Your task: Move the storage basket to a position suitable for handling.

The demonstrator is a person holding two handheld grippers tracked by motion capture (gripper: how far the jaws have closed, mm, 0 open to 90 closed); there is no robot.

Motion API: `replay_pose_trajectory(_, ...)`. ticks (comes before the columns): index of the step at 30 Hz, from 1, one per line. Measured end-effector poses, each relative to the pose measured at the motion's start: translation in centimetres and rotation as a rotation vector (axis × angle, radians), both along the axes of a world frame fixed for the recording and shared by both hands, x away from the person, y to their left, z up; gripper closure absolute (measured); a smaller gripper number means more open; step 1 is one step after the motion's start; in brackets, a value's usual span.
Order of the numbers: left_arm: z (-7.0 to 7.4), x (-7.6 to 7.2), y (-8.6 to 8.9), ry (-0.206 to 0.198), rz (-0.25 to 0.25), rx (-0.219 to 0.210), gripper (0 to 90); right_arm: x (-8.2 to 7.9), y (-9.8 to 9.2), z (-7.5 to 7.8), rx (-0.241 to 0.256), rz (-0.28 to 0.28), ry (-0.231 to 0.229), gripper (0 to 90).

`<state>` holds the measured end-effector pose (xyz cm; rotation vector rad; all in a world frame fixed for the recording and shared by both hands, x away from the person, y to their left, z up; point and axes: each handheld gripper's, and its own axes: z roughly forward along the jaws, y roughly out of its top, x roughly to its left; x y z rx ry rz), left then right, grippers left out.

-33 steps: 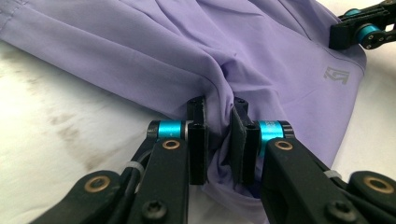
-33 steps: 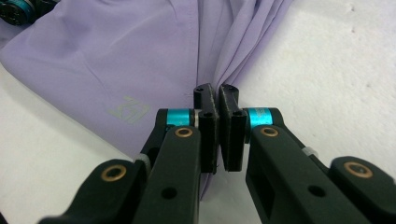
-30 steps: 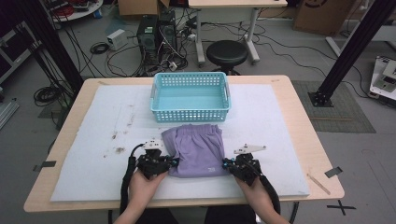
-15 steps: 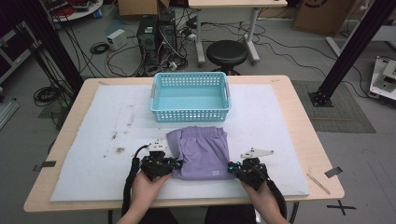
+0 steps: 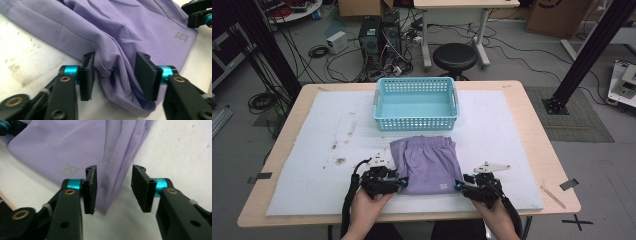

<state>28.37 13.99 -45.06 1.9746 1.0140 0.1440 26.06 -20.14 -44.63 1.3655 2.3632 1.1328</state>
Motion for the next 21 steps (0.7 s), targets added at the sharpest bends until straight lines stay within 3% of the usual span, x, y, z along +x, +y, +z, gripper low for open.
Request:
replay_pose_trajectory(3,0.04,-0.12,-0.02,0.004,0.005,0.007,48.8,-0.21,0.47,-0.12,-0.024,0.011,-0.008,62.3)
replay_pose_trajectory(6,0.12,-0.4,0.04,0.012,0.01,0.01,54.5,-0.31,0.57,-0.12,-0.027,0.028,-0.006,75.2)
replay_pose_trajectory(10,-0.01,-0.67,0.28,0.006,-0.013,0.019,70.4,-0.33,0.49,-0.12,-0.015,0.042,0.01,86.8)
replay_pose_trajectory(13,-0.12,-0.33,0.39,0.024,-0.019,0.002,77.4,-0.24,0.4,-0.09,-0.015,0.05,0.012,87.9)
replay_pose_trajectory(21,-0.1,-0.47,-0.06,0.024,-0.047,0.002,79.5,-0.55,-0.08,0.01,-0.004,0.05,0.024,88.5)
